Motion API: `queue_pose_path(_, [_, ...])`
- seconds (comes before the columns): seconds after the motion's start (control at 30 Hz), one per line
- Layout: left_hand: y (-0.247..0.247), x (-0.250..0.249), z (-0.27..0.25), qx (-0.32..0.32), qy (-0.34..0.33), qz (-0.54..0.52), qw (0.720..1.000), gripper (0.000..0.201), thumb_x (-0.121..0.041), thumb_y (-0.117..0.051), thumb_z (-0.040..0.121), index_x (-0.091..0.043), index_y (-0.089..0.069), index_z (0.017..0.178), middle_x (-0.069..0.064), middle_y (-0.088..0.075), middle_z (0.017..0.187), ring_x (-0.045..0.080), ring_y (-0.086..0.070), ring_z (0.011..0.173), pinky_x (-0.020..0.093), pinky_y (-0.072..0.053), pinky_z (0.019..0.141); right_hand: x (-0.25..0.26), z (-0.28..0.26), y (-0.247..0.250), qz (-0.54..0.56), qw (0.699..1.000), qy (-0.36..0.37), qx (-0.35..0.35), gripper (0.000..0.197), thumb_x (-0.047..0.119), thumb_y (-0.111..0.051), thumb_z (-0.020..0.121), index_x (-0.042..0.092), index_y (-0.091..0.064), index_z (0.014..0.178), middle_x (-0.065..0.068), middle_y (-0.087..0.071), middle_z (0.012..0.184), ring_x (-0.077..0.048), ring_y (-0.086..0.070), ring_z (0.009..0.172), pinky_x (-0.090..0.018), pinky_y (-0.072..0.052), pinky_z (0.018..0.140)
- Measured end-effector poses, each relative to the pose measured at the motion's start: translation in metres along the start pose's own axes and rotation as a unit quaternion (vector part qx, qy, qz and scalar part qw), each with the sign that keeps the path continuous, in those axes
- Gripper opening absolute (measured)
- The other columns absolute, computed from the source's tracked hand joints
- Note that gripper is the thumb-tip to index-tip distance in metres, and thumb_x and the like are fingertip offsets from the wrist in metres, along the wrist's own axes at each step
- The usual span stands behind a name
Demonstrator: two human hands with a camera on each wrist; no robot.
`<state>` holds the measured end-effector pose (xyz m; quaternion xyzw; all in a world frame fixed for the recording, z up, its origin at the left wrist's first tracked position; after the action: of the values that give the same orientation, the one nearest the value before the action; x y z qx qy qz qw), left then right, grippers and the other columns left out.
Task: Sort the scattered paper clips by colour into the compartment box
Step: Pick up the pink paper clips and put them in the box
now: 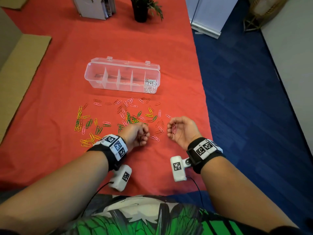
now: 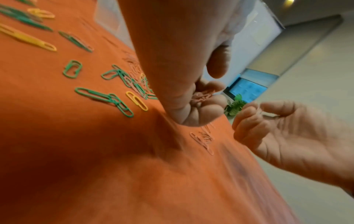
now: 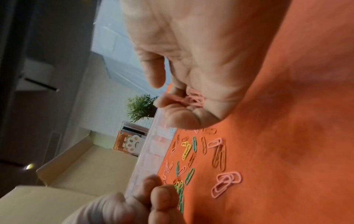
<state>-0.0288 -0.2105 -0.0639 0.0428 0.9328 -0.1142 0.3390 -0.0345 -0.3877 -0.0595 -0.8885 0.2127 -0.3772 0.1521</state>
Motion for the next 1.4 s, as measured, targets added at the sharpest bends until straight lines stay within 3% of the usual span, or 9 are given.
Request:
queue_pose_path(0.13, [-0.006, 0.004, 0.013, -0.043, -0.082, 0.194, 0.977, 0.022, -0.025, -0.059, 0.082, -0.017, -0.056, 0.061, -0.003, -0.051, 0.05, 0.007, -0.045, 0.041, 0.021, -0.038, 0.049, -0.006, 0.018, -0.001, -0.18, 0.979, 0.006, -0.095, 0.023, 0.012, -0.047, 0.09, 0.016, -0.049, 0.067, 0.0, -0.044, 0.061, -0.008, -0.038, 0.045, -0.018, -0.037, 0.041])
queue_pose_path(0.23, [-0.01, 0.005, 0.016, -0.069, -0.209, 0.483, 0.848, 0.014, -0.029, -0.066, 0.082, -0.017, -0.07, 0.087, 0.006, -0.07, 0.084, 0.016, -0.061, 0.077, 0.025, -0.045, 0.072, -0.006, 0.029, -0.002, -0.552, 0.823, 0.059, -0.117, 0.017, 0.011, -0.053, 0.084, 0.02, -0.056, 0.069, -0.003, -0.058, 0.076, -0.016, -0.053, 0.068, -0.021, -0.04, 0.06])
queue_pose_path(0.33, [-0.013, 0.01, 0.015, -0.07, -0.26, 0.594, 0.758, 0.026, -0.027, -0.062, 0.083, -0.02, -0.066, 0.107, 0.009, -0.061, 0.106, 0.025, -0.056, 0.104, 0.029, -0.042, 0.086, -0.013, 0.03, -0.008, -0.692, 0.703, 0.121, -0.109, 0.008, 0.012, -0.054, 0.081, 0.014, -0.062, 0.082, -0.012, -0.064, 0.099, -0.026, -0.06, 0.094, -0.026, -0.046, 0.081])
queue_pose_path(0.47, [-0.011, 0.015, 0.015, -0.068, -0.279, 0.629, 0.722, 0.022, -0.025, -0.055, 0.088, -0.012, -0.062, 0.103, 0.012, -0.059, 0.108, 0.029, -0.054, 0.106, 0.032, -0.039, 0.087, -0.021, 0.034, -0.017, -0.744, 0.638, 0.179, -0.083, 0.021, 0.009, -0.053, 0.08, 0.006, -0.059, 0.1, -0.018, -0.055, 0.109, -0.035, -0.054, 0.105, -0.037, -0.045, 0.093])
queue_pose_path(0.57, [-0.003, 0.017, 0.017, -0.06, -0.271, 0.6, 0.751, 0.018, -0.021, -0.052, 0.088, -0.007, -0.061, 0.096, 0.015, -0.06, 0.105, 0.031, -0.054, 0.104, 0.035, -0.04, 0.09, -0.024, 0.034, -0.018, -0.765, 0.612, 0.185, -0.081, 0.022, 0.009, -0.052, 0.082, 0.005, -0.056, 0.103, -0.018, -0.053, 0.11, -0.036, -0.053, 0.105, -0.039, -0.045, 0.093])
queue_pose_path(0.67, [0.004, 0.013, 0.015, -0.07, -0.283, 0.521, 0.803, 0.015, -0.017, -0.051, 0.09, -0.005, -0.059, 0.09, 0.015, -0.062, 0.097, 0.028, -0.054, 0.096, 0.033, -0.039, 0.086, -0.024, 0.035, -0.018, -0.747, 0.643, 0.159, -0.066, 0.016, 0.011, -0.053, 0.084, 0.006, -0.058, 0.098, -0.017, -0.054, 0.109, -0.034, -0.054, 0.101, -0.037, -0.045, 0.093])
queue_pose_path(0.93, [0.027, 0.002, 0.014, -0.06, -0.154, 0.131, 0.978, 0.026, -0.004, -0.046, 0.093, -0.026, -0.055, 0.084, -0.003, -0.042, 0.069, 0.008, -0.04, 0.057, 0.026, -0.035, 0.058, -0.005, 0.03, -0.004, -0.419, 0.899, 0.092, -0.092, 0.03, -0.004, -0.051, 0.084, 0.026, -0.055, 0.081, 0.006, -0.045, 0.06, -0.002, -0.037, 0.045, -0.014, -0.029, 0.042])
queue_pose_path(1.17, [0.034, -0.011, -0.001, -0.047, -0.051, -0.089, 0.994, 0.025, -0.005, -0.032, 0.092, -0.015, -0.05, 0.078, 0.003, -0.048, 0.069, 0.013, -0.044, 0.055, 0.017, -0.043, 0.044, -0.002, 0.029, -0.006, -0.406, 0.894, 0.098, -0.16, 0.024, 0.006, -0.047, 0.088, 0.022, -0.053, 0.071, 0.005, -0.059, 0.063, 0.004, -0.044, 0.034, -0.008, -0.03, 0.039])
queue_pose_path(1.4, [0.054, -0.015, 0.005, -0.12, -0.059, -0.119, 0.984, 0.023, -0.012, -0.04, 0.091, -0.016, -0.054, 0.074, -0.003, -0.041, 0.055, 0.005, -0.046, 0.039, 0.017, -0.047, 0.043, -0.011, 0.017, -0.019, -0.222, 0.97, 0.0, -0.095, 0.021, 0.001, -0.045, 0.087, 0.014, -0.048, 0.07, -0.003, -0.041, 0.059, -0.012, -0.042, 0.044, -0.015, -0.036, 0.035])
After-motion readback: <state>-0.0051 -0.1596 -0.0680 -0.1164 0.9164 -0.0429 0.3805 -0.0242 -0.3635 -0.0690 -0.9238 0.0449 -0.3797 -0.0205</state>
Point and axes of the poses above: each hand's wrist, its own z-axis towards the middle knuckle, its own y-axis out of the back of the hand, x = y × z, the point moved 3 cm from there along z, towards the middle knuckle
